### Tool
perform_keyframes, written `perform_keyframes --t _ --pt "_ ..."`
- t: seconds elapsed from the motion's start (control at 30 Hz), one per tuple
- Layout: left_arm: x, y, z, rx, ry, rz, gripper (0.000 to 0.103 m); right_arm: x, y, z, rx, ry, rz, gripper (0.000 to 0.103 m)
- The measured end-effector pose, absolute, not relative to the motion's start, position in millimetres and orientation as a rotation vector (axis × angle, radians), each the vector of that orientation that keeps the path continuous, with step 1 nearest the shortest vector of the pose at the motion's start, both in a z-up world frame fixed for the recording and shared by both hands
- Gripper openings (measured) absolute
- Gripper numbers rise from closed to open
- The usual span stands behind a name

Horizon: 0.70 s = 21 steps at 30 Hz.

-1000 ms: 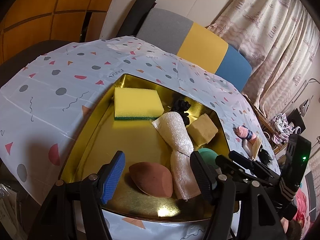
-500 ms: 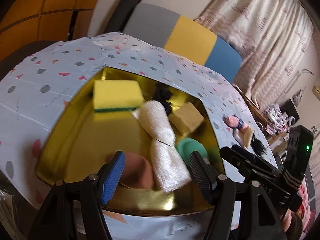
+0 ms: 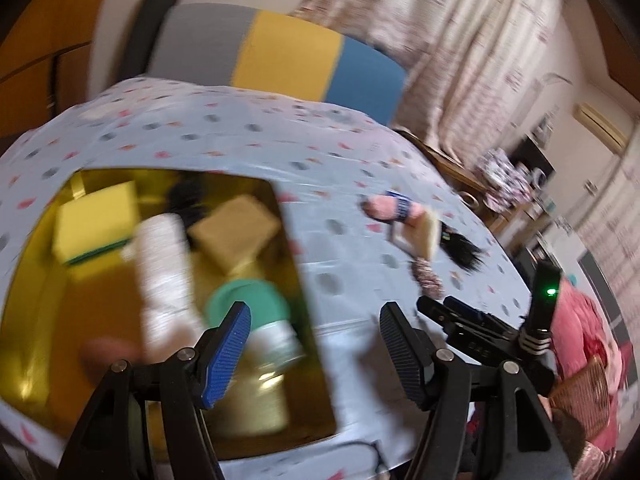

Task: Organize rigid objects
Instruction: 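Grasp the pink satin scrunchie with the left gripper while the right moves toward the beige pad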

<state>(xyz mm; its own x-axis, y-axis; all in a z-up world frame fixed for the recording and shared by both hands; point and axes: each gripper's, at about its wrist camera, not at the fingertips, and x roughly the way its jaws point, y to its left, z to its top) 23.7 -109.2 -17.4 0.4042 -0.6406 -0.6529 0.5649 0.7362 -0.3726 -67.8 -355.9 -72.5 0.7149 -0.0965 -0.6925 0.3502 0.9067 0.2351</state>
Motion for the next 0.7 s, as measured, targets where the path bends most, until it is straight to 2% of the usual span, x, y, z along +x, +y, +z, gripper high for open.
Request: perform_keyframes --t 0.23,0.53,0.7 --pt "17 -223 -8 0.035 0.879 -0.916 0.071 -117 -434 -78 0.479 0.678 -0.441 0.077" --pt "24 -373 -59 0.222 0.988 -1.032 0.072 -167 -492 -84 0.568 0.624 -0.579 0.078" --pt "24 -419 -90 0.32 1.008 -1.019 0.071 -180 -504 -87 0.594 0.616 -0.593 0.078"
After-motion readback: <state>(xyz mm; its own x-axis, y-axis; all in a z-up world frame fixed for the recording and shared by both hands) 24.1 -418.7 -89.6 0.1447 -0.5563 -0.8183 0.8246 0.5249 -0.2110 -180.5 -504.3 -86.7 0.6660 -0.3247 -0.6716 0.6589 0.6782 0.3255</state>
